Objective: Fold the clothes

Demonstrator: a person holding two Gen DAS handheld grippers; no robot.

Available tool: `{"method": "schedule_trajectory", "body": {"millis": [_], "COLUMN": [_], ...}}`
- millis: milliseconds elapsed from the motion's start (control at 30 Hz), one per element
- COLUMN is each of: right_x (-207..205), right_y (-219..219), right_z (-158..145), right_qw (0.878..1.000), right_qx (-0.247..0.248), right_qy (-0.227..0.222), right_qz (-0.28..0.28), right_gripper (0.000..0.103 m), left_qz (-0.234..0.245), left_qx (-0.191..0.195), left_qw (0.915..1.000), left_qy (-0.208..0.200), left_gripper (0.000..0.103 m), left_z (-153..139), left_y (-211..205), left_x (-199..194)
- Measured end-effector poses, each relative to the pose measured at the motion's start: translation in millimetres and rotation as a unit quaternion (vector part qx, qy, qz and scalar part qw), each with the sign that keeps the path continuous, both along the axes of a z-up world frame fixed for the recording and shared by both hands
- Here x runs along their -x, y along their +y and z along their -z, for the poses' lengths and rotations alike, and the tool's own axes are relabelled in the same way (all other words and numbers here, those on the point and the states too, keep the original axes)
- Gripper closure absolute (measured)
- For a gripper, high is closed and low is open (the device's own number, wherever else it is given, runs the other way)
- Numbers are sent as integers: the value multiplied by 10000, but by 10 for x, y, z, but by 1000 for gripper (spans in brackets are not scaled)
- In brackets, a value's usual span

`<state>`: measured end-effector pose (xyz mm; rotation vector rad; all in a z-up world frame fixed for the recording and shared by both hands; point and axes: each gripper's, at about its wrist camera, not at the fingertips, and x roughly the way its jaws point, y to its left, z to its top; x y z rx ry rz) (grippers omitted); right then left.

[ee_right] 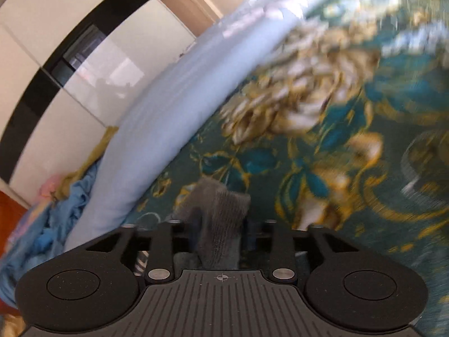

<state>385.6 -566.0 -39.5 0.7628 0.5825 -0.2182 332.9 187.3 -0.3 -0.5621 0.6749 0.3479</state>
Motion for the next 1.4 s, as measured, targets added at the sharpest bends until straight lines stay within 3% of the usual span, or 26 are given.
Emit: {"method": "schedule_trajectory", "body": {"millis": [67,200,300,367,400,567,733,800,900,1000,1200,1400], "right_x": [158,762,1212,1436,1521,1875,1971,1975,1955,1947,1951,1953], "right_y": [47,345,604,908,1034,1376,1601,1705,1821,1899,1960,1940], "right_z": [-111,-108,-90,-17,22,174,94,73,49,40,-20,-24], "right_qw": [9998,9981,9941,9921,9908,9910,9869,9849,9844,9847,9857,9862], "right_qx": [162,-378,-741,-723,-708,-986,-1226,-1277,-1277,-1284,-1235,-1204], "right_qy": [-53,-399,-609,-443,-351,-275,-249,-201,-155,-90,-98,-43], "right_qz": [-32,-266,-503,-923,-1097,-868,-1022,-1155,-1204,-1171,-1145,-1132], "right_gripper": [26,27,25,24,18,17,19,19,19,18,18,18], "left_qz": [58,240,564,750,804,743,748,724,562,365,328,234], "left_qx": [-43,-347,-573,-609,-580,116,452,624,1200,1447,1742,1701], "left_qw": [10000,9991,9967,9951,9949,9971,9961,9951,9903,9876,9826,9819], "left_qy": [56,43,-145,-187,-201,-98,-90,-252,-428,-488,-558,-805], "left_gripper": [51,49,39,39,37,36,36,35,34,34,57,68], "left_z": [-28,-96,-157,-158,-152,-14,142,167,225,235,246,270], "left_y": [12,-100,-202,-221,-217,-78,41,86,151,115,14,47], "left_x": [113,519,869,1093,1196,1676,2035,2055,1949,1875,1865,1976]}}
